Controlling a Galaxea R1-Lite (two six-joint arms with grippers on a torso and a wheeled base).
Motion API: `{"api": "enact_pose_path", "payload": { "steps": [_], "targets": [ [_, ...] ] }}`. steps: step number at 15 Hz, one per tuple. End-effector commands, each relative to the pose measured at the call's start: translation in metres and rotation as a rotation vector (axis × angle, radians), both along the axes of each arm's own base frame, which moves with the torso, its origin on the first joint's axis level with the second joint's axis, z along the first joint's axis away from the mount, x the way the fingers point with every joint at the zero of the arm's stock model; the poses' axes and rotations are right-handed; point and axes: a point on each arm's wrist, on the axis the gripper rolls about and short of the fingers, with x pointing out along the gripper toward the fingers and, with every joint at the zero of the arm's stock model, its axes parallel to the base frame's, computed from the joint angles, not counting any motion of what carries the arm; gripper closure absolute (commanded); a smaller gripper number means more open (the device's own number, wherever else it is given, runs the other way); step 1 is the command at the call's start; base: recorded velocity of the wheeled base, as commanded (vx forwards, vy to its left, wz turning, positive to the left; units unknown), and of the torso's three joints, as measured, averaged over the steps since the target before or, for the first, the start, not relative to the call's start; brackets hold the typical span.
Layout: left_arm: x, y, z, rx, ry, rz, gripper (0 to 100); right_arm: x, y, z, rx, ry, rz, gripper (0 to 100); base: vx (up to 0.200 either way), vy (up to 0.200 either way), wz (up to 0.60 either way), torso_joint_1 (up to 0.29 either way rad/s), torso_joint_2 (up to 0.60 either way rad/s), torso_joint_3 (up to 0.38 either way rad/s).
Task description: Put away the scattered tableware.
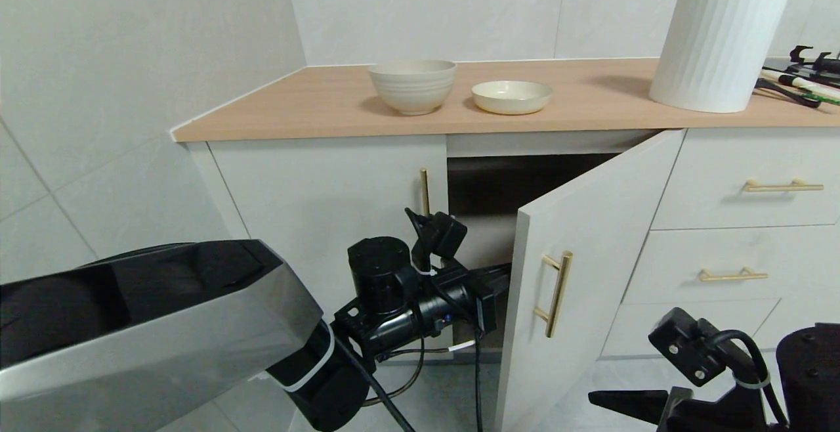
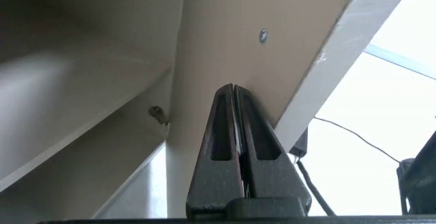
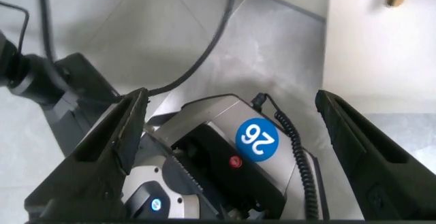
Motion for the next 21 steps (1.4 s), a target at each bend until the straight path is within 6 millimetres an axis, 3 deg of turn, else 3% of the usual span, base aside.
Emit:
{"api": "enact_pose_path", "payload": {
  "steps": [1, 4, 6, 7, 8, 10, 12, 13, 16, 18, 21],
  "targets": [
    [0.004, -0.004, -0.006, 0.003, 0.004, 0.0, 100, -0.001, 0.001, 0.0, -0.001, 0.002, 0.007, 0, 0.0, 0.0, 0.0, 0.0, 0.0, 0.0],
    [0.006, -0.006, -0.004, -0.002, -0.002, -0.001, 100, -0.003, 0.003, 0.0, -0.002, 0.001, 0.02, 0, 0.0, 0.0, 0.0, 0.0, 0.0, 0.0],
    [-0.004, -0.024, 0.001, -0.005, -0.008, -0.044, 100, -0.008, 0.005, -0.001, -0.002, 0.001, 0.049, 0, 0.0, 0.0, 0.0, 0.0, 0.0, 0.0],
    [-0.019, -0.038, 0.004, -0.01, -0.012, -0.08, 100, -0.015, 0.004, -0.001, 0.005, -0.002, 0.078, 0, 0.0, 0.0, 0.0, 0.0, 0.0, 0.0],
    [-0.053, -0.059, 0.013, -0.018, -0.024, -0.165, 100, -0.029, 0.0, 0.001, 0.023, -0.01, 0.143, 0, 0.0, 0.0, 0.0, 0.0, 0.0, 0.0],
    [-0.102, -0.077, 0.021, -0.017, -0.022, -0.291, 100, -0.051, -0.009, 0.002, 0.052, -0.028, 0.293, 0, 0.0, 0.0, 0.0, 0.0, 0.0, 0.0],
    [-0.105, -0.075, 0.021, -0.014, -0.018, -0.296, 100, -0.053, -0.013, -0.002, 0.031, -0.054, 0.33, 0, 0.0, 0.0, 0.0, 0.0, 0.0, 0.0],
    [-0.091, -0.069, 0.019, -0.01, -0.015, -0.257, 100, -0.053, -0.013, -0.002, 0.031, -0.056, 0.331, 0, 0.0, 0.0, 0.0, 0.0, 0.0, 0.0],
    [-0.075, -0.056, 0.022, -0.014, -0.019, -0.205, 100, -0.052, -0.012, 0.001, 0.039, -0.063, 0.326, 0, 0.0, 0.0, 0.0, 0.0, 0.0, 0.0],
    [-0.06, -0.029, 0.042, -0.018, -0.024, -0.129, 100, -0.037, -0.009, 0.011, 0.065, -0.083, 0.242, 0, 0.0, 0.0, 0.0, 0.0, 0.0, 0.0],
    [-0.054, 0.023, 0.074, 0.024, 0.019, -0.017, 100, -0.012, -0.012, 0.022, 0.085, -0.117, 0.109, 0, 0.0, 0.0, 0.0, 0.0, 0.0, 0.0]
  ]
}}
